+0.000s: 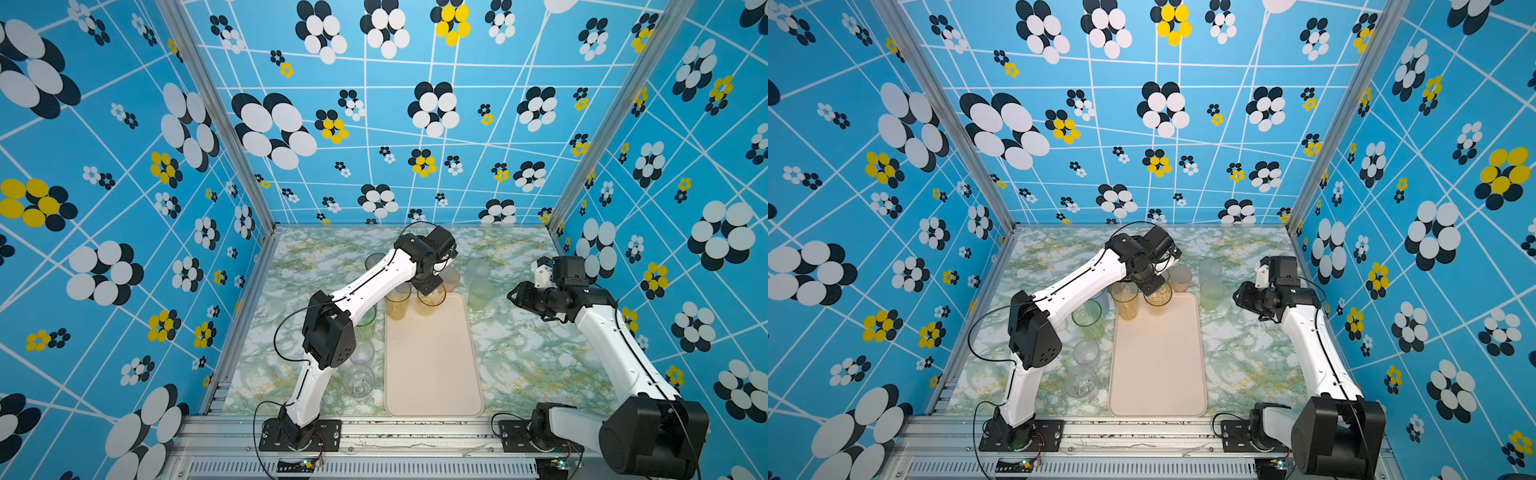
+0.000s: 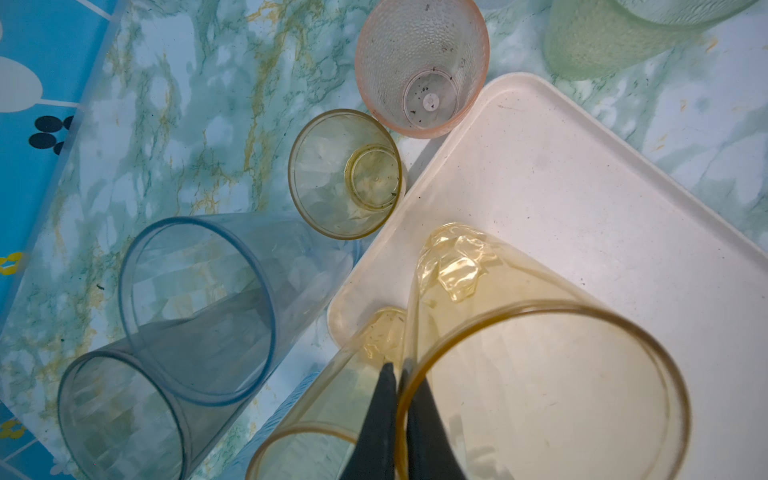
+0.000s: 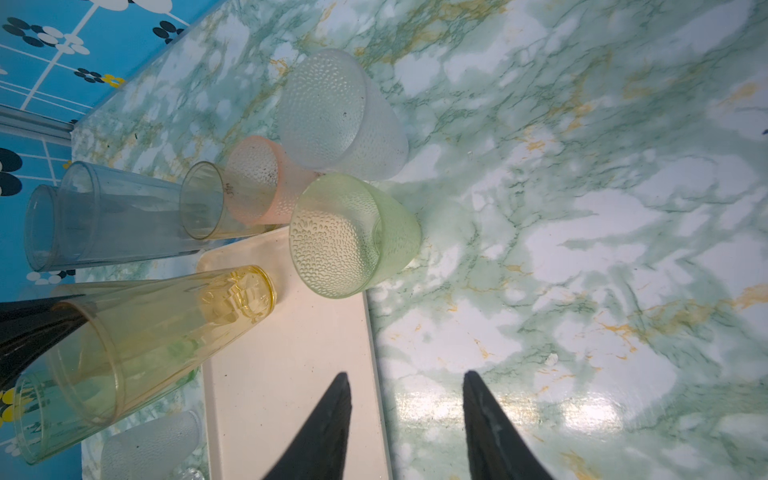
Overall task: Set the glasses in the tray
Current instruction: 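Carry the tall amber cup with the left gripper beside the first cup on the tray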
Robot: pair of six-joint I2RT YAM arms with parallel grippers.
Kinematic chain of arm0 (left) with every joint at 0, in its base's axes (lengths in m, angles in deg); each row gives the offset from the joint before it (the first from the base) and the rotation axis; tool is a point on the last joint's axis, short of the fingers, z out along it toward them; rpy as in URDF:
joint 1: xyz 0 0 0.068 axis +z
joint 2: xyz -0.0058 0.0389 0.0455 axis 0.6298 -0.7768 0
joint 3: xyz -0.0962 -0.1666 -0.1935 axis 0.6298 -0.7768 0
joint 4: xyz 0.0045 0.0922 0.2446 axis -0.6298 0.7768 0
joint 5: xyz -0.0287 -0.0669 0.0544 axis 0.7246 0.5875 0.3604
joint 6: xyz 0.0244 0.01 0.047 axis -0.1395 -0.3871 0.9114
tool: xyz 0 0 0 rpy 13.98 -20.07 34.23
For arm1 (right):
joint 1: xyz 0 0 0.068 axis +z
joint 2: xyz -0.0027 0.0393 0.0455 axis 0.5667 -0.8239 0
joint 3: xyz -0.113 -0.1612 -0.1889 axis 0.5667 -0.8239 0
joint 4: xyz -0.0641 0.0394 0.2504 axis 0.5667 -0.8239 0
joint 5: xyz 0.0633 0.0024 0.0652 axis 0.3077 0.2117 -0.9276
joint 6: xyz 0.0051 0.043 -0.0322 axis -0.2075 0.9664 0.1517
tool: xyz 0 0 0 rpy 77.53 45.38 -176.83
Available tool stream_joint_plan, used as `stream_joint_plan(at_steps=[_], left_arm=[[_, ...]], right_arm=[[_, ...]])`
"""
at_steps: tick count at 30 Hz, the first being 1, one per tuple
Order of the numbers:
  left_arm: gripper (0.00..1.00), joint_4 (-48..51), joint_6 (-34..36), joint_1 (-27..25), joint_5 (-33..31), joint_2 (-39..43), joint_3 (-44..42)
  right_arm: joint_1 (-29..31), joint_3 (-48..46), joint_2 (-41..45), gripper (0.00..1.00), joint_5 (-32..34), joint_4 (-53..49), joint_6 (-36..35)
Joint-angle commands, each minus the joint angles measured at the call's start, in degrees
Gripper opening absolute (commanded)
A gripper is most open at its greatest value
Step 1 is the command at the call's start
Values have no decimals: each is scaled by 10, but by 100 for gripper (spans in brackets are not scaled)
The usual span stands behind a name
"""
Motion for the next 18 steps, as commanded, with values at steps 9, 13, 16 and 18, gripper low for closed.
stream_joint_plan(at_steps=[9, 13, 16, 18], left_arm=[[7, 24, 10, 17, 25, -20, 28], [6, 27, 11, 19, 31, -28, 33], [6, 30, 13, 20, 34, -35, 39], [7, 34, 14, 21, 38, -40, 47]], right_arm=[[16, 12, -10, 46, 14, -9, 5], [19, 11, -11, 47, 17, -9, 6], [19, 11, -11, 47, 17, -9, 7], [21, 11, -11, 47, 18, -9, 7]])
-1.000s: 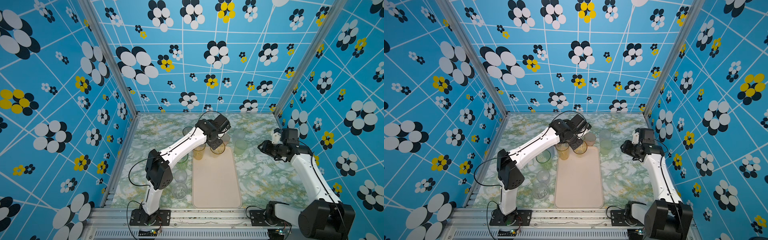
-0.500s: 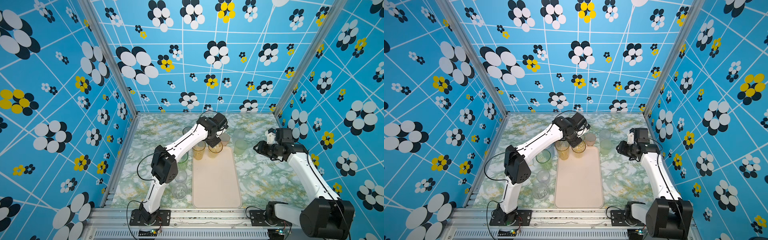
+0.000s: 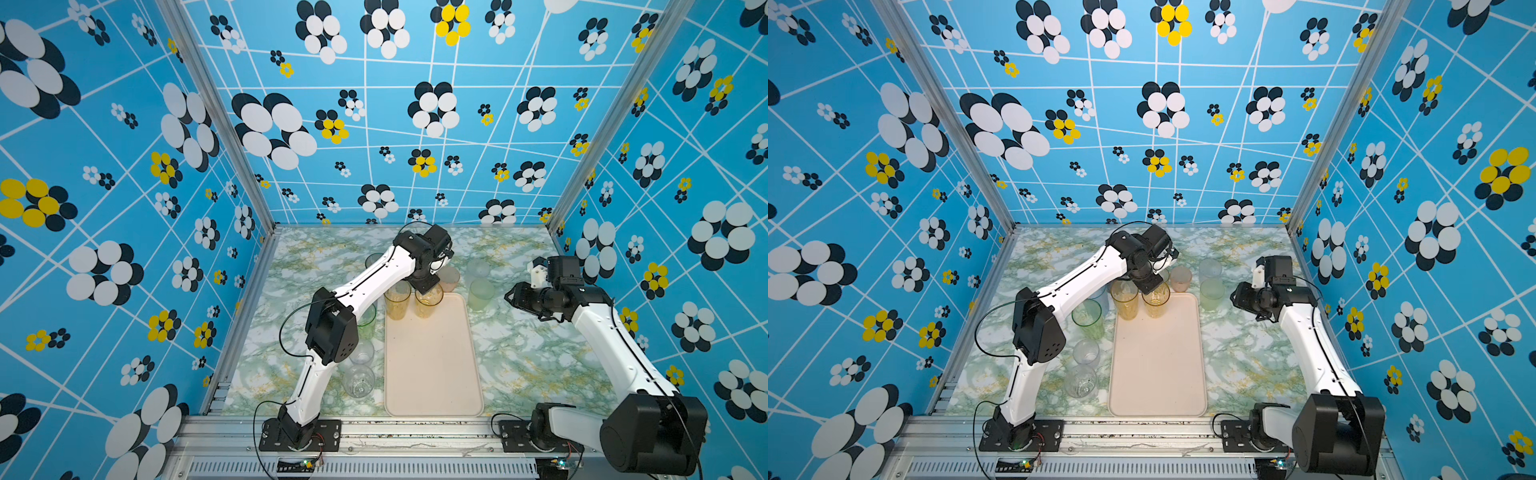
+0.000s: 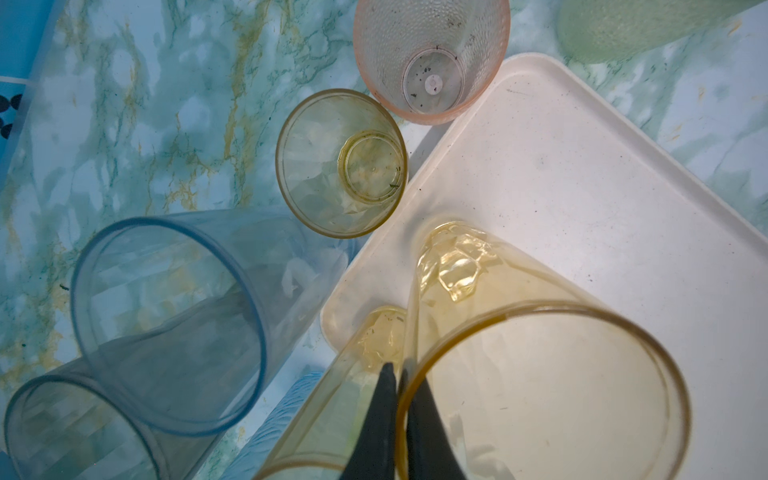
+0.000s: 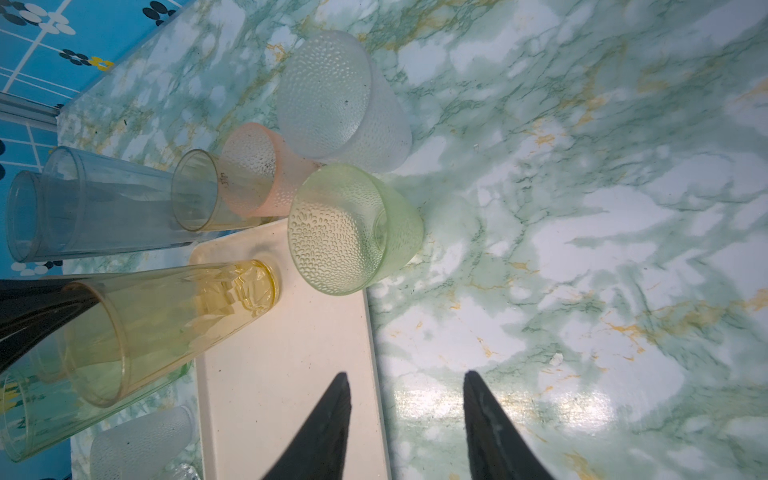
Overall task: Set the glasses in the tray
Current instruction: 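Lower the tall amber cup onto the tray and open the left gripper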
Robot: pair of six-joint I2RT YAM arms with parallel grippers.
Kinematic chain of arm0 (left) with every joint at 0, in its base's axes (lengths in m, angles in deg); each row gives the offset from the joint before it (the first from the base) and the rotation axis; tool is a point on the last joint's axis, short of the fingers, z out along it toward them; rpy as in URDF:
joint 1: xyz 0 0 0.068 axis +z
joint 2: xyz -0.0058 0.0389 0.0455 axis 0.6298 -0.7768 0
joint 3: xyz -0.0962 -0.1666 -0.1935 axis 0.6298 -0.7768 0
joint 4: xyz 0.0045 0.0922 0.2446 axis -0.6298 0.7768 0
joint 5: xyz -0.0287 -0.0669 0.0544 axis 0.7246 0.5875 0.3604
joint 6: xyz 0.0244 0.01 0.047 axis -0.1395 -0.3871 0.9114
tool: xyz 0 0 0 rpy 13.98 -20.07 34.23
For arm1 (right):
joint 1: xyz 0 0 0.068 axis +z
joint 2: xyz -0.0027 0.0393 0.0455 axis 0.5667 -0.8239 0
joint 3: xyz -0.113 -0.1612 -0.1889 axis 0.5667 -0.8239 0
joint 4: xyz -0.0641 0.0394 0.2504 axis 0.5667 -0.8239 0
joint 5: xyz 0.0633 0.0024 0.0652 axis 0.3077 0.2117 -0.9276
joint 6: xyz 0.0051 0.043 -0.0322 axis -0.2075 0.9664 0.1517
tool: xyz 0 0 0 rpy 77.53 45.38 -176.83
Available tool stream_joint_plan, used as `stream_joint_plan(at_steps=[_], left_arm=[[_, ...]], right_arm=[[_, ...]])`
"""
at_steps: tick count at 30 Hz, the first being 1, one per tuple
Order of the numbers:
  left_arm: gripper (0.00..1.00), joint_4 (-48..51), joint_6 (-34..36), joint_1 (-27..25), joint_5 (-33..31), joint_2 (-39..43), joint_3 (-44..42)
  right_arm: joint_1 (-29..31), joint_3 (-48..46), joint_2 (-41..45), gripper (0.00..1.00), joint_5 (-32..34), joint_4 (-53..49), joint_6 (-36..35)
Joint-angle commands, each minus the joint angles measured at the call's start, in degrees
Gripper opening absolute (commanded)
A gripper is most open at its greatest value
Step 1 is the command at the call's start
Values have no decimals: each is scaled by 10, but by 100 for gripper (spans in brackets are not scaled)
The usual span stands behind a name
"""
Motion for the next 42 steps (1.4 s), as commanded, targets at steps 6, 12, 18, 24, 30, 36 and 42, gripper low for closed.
stream_joint_plan(at_steps=[6, 12, 18, 24, 30, 36, 42], left_arm=[[7, 18, 11, 6, 26, -25, 39], [7, 30, 13, 8, 33, -40, 55], [7, 38, 14, 9, 33, -46, 60], [9, 38, 14, 11, 26, -50, 63], [12, 39, 13, 12, 23, -52, 67], [18, 36, 9, 11, 17, -51, 71], [19, 33, 8, 10, 14, -50, 71]], right_arm=[[6, 11, -3, 47, 9, -7, 8], [7, 10, -3, 47, 10, -7, 8], [7, 8, -4, 47, 11, -6, 8], [7, 7, -6, 47, 11, -4, 8], [7, 6, -5, 47, 11, -4, 8], [7, 6, -4, 47, 10, -3, 8], [7, 4, -2, 47, 11, -4, 8]])
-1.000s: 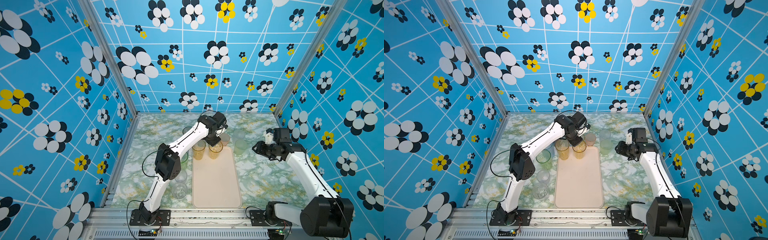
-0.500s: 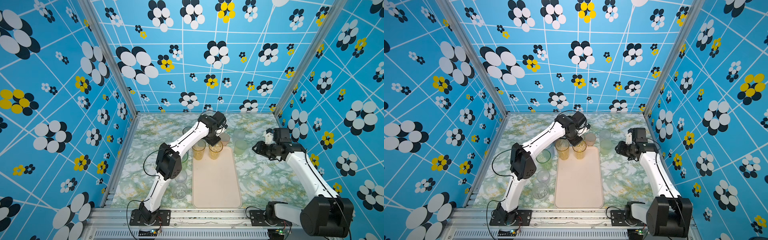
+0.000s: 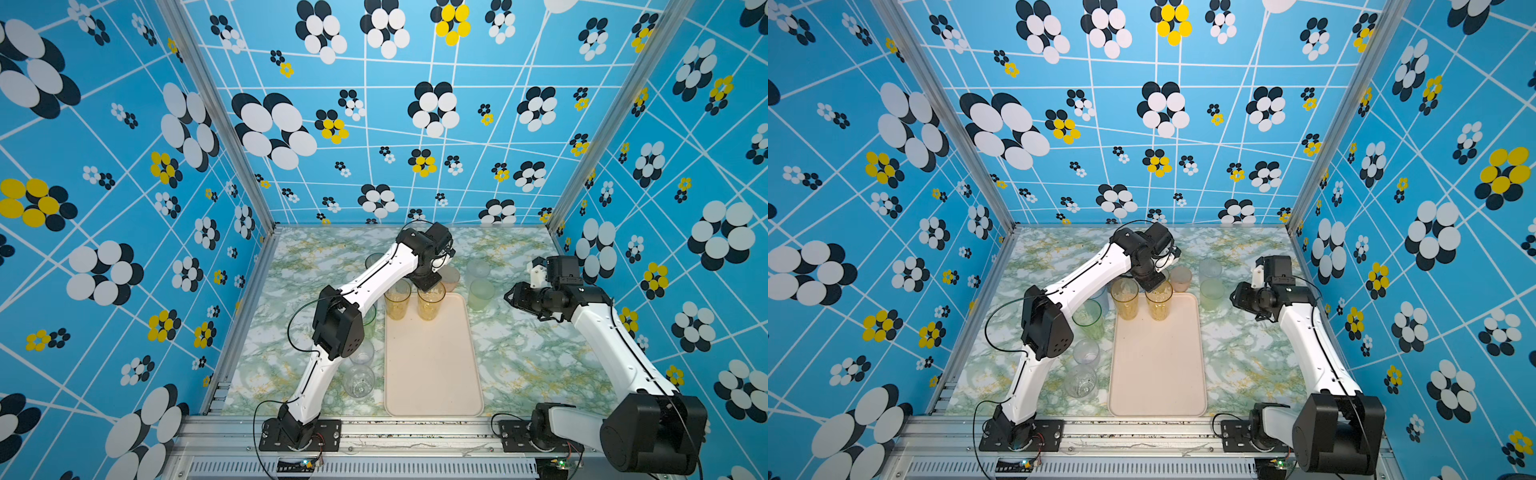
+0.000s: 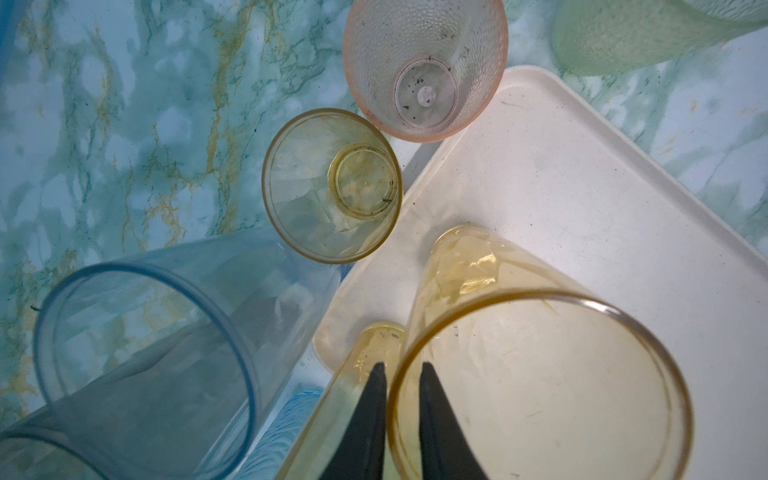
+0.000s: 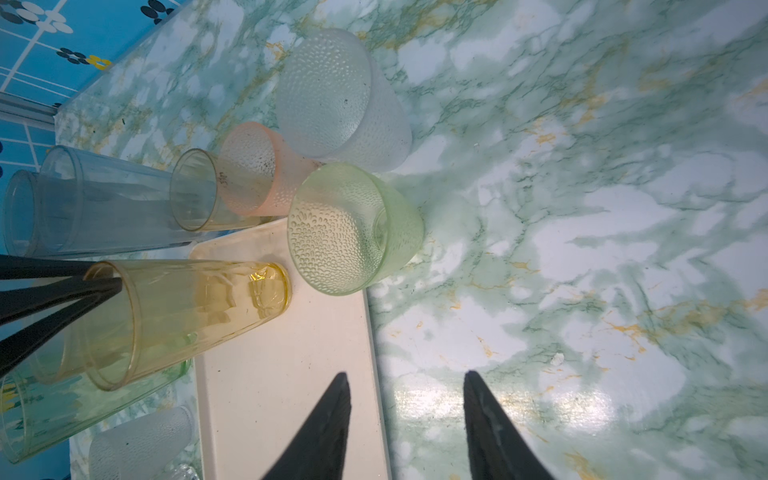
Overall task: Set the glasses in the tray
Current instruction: 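Lower the tall amber cup onto the tray and open the left gripper, then draw the left arm back from the tray toward the table edge by the wall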
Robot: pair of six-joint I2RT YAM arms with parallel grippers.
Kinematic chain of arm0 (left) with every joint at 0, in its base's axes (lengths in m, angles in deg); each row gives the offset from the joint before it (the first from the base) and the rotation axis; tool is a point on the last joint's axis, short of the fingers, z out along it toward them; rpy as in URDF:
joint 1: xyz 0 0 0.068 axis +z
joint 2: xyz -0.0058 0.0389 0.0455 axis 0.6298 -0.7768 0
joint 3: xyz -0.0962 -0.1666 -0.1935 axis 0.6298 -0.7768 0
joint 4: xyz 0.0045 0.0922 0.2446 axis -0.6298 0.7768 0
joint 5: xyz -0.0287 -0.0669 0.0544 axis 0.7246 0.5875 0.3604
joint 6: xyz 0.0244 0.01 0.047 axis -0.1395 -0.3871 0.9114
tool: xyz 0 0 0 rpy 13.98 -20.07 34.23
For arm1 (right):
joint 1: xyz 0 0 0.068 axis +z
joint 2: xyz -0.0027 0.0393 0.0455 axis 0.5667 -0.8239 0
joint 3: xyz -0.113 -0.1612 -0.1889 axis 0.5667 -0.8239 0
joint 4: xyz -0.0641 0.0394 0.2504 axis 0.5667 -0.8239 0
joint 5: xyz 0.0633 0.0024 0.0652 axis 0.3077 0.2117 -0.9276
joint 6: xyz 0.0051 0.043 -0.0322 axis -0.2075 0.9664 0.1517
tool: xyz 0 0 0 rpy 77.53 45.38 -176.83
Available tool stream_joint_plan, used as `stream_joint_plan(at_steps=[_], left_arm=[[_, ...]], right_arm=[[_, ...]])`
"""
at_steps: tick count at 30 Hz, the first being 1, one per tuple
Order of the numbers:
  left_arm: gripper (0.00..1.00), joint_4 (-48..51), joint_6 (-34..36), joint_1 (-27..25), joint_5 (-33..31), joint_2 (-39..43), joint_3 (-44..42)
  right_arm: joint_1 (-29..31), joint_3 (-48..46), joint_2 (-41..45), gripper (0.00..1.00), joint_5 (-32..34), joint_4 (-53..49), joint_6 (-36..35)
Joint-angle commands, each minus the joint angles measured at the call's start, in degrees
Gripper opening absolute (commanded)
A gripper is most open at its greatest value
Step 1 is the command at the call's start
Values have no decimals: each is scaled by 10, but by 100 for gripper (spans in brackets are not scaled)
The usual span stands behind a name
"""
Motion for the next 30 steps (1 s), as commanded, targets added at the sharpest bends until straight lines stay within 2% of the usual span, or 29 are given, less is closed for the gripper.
stream_joint_plan(at_steps=[1, 30], left_arm=[[19, 9, 4, 4, -9, -9, 17], [23, -16, 4, 1, -12, 24, 30]], right_arm=[[4, 5, 0, 47, 9, -3, 6], [5, 0, 3, 49, 5, -3, 4]])
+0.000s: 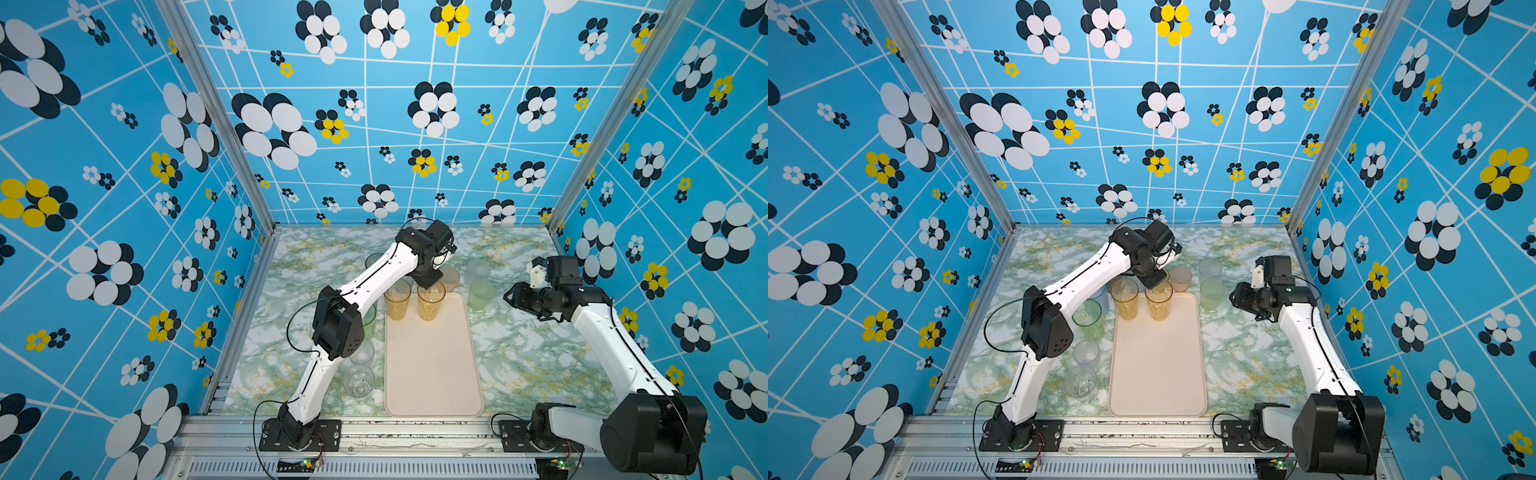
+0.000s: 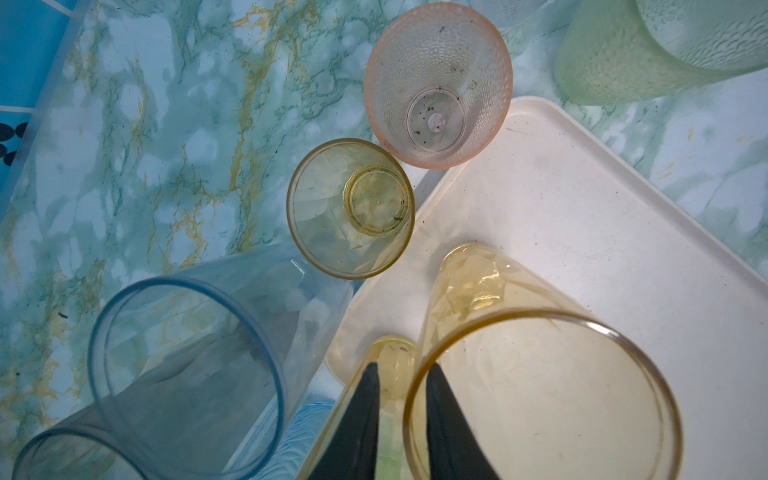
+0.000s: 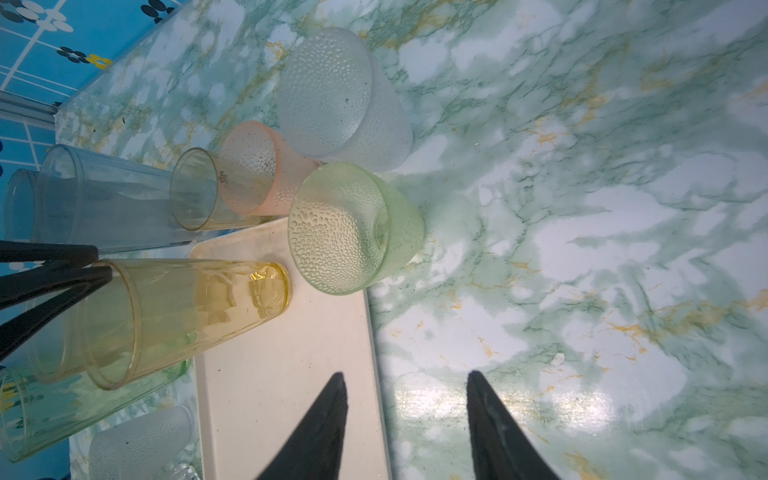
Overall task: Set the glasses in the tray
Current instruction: 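Draw the left arm back from the tray toward the table edge by the wall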
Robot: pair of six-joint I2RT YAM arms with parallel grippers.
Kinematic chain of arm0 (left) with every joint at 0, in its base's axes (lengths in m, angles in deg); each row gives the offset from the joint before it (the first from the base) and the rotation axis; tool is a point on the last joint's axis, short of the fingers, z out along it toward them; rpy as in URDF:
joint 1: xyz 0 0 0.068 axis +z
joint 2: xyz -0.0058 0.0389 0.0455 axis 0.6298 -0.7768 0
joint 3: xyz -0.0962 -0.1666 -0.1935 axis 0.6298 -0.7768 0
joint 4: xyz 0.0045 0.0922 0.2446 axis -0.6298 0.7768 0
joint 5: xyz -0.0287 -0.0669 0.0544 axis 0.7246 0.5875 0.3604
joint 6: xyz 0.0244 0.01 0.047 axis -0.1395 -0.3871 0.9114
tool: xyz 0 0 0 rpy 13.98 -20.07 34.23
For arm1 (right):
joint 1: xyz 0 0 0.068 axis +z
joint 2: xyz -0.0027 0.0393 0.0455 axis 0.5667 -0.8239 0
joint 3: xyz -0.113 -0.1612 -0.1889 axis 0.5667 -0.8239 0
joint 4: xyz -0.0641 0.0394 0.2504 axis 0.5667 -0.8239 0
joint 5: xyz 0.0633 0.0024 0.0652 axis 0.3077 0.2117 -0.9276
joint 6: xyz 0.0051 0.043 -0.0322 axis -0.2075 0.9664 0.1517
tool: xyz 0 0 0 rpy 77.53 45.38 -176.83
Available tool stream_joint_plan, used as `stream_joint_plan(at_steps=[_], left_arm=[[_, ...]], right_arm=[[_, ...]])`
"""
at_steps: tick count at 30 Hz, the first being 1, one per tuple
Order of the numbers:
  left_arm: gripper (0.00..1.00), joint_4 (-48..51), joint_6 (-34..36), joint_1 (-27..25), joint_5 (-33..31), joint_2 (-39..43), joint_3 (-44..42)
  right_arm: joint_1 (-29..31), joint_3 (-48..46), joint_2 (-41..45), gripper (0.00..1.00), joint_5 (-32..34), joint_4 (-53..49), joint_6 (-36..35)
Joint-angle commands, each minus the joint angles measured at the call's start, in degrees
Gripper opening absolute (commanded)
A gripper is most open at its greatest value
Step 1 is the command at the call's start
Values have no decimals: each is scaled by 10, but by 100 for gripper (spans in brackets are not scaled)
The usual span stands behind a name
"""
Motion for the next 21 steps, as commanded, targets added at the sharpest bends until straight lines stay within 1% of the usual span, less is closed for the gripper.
stream_joint_plan(at_steps=[1, 10, 13, 16, 19, 21], left_arm=[[23, -2, 4, 1, -4, 29, 18], [23, -27, 10, 5, -8, 81, 12], [22, -56, 6, 8, -2, 116, -11], [22, -112, -6, 18, 16, 176, -72], [21, -187, -29, 36, 32, 250, -167], [21, -237, -53, 51, 31, 303, -239]], right_arm=[[4, 0, 3, 49, 5, -3, 4], [5, 0, 3, 49, 5, -5, 4], [5, 3, 4, 49, 6, -6, 2], [5, 4, 4, 49, 10, -10, -1], [5, 6, 3, 49, 17, -15, -3], [5, 6, 3, 49, 19, -18, -4]])
